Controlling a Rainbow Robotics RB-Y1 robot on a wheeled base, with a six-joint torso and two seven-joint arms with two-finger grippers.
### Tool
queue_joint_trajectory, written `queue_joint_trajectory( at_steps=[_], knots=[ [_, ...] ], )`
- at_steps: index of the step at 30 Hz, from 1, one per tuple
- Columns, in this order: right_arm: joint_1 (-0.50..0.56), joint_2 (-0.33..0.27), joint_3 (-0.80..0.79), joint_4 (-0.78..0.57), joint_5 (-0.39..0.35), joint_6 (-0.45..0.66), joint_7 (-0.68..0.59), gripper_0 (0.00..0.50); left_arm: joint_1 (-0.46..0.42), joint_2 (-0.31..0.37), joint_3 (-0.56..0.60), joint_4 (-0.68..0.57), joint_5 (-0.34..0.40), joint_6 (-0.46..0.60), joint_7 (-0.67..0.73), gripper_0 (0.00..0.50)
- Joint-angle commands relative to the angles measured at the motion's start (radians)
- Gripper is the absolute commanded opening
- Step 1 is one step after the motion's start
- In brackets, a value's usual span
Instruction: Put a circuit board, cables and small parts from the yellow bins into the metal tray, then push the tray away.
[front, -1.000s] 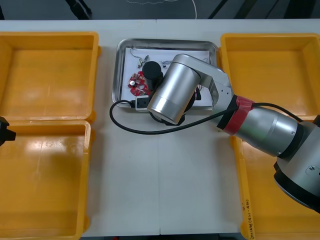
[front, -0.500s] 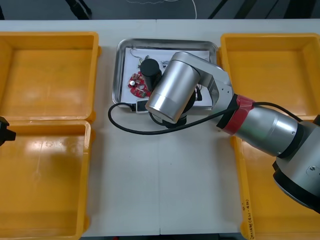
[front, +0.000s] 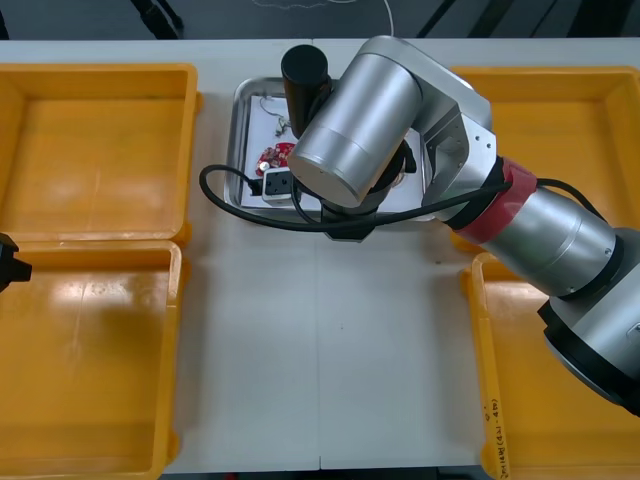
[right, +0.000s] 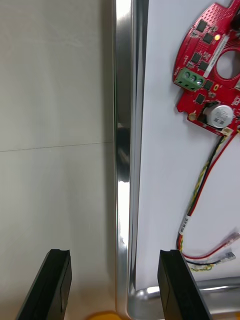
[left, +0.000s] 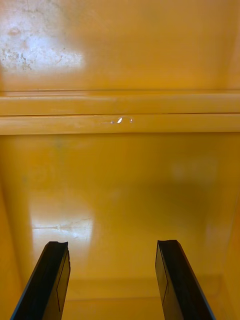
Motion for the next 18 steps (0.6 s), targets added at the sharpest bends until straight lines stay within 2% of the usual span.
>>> queue_joint_trajectory(
  at_steps=[1,7,18],
  knots=[
    [-0.049,-0.025,-0.059,-0.119,-0.031,0.074,-0.062,0.500,0.020,0.043,0.031,-0.030,0.006,0.007,0.006,0.500],
    [-0.046,-0.085,-0.065,-0.235,-0.066,0.165,-0.223,0.500,0.020,0.043,0.031,-0.030,0.006,0.007,0.006,0.500],
    [0.072,-0.260,-0.236,-0.430,-0.281,0.170,-0.540,0.500,0.020,0.043,0.031,-0.030,0.006,0.007,0.006,0.500]
  ],
)
